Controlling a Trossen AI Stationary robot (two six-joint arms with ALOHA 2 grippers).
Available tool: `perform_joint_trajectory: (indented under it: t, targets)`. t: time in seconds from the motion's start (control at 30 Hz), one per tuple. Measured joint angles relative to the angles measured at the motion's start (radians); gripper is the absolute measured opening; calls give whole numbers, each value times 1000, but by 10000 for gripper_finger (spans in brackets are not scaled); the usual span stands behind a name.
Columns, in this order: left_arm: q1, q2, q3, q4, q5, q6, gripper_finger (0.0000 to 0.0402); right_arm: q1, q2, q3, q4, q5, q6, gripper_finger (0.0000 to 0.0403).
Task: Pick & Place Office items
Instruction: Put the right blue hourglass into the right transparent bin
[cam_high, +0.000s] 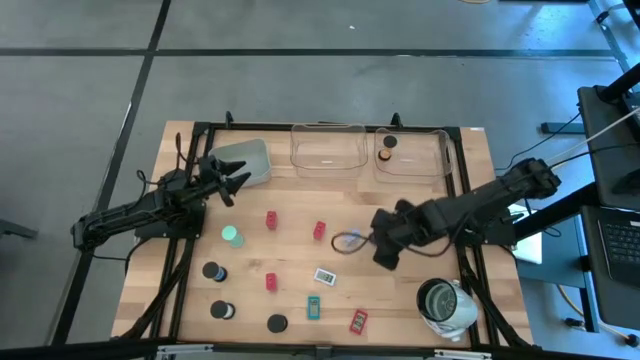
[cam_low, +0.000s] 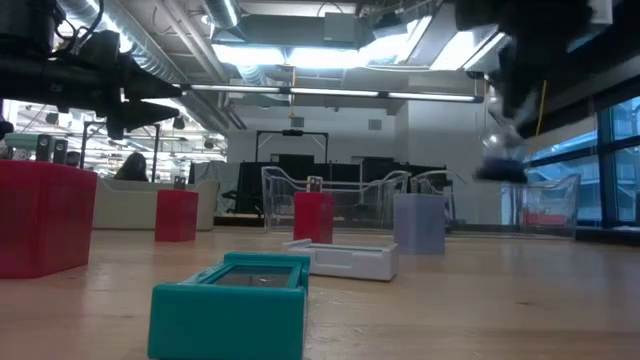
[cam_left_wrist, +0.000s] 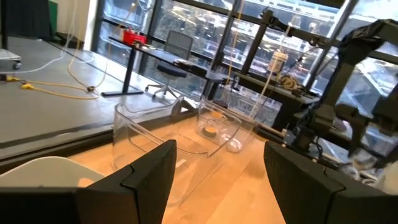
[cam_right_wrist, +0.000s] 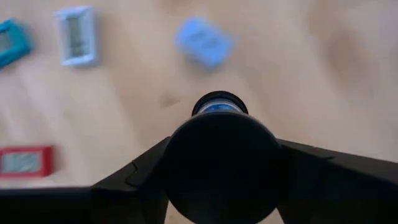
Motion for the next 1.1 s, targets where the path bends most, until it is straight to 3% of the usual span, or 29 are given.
perform_joint_trajectory:
  t: [0.2, 0.63, 0.77, 0.97, 1.1]
  targets:
    - [0, 0, 0, 3, -10, -28, 240, -166, -24, 122, -203, 125, -185, 213]
    - [0, 0, 0, 3, -18, -27, 239, -708, -187, 2, -125, 127, -390, 214]
    - [0, 0, 0, 7, -46, -25, 239, -831, -183, -96, 15, 94, -468, 213]
    - [0, 0, 0, 10, -63, -25, 240, -997, -165, -213, 167, -43, -541, 206]
    - [0, 0, 0, 10, -63, -25, 240, -1046, -156, -255, 218, -101, -541, 217]
